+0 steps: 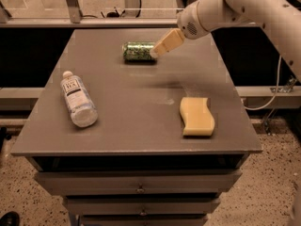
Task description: Move green can near sponge
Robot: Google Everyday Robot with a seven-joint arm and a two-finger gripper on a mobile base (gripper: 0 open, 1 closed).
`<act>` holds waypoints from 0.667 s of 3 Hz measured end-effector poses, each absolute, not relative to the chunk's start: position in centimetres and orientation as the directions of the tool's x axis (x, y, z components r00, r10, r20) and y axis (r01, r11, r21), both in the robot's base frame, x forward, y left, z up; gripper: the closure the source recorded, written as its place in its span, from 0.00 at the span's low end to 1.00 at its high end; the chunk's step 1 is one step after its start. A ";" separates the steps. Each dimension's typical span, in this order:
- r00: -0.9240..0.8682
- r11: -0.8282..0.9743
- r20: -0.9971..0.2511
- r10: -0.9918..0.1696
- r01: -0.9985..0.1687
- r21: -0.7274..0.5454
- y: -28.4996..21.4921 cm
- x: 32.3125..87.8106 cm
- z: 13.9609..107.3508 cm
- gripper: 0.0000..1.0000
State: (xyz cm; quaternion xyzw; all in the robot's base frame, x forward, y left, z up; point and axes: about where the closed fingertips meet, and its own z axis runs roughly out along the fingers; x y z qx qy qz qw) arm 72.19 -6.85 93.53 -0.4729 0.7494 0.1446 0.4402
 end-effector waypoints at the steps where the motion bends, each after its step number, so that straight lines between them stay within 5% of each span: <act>1: -0.159 0.505 -0.800 -0.578 -0.840 -0.198 -5.0 75.4 91.4 0.00; 2: -0.159 0.480 -0.784 -0.601 -0.855 -0.195 -3.7 76.7 89.9 0.00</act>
Offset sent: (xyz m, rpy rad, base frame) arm 0.0611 0.0392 -0.0478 -0.0455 0.0287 0.0500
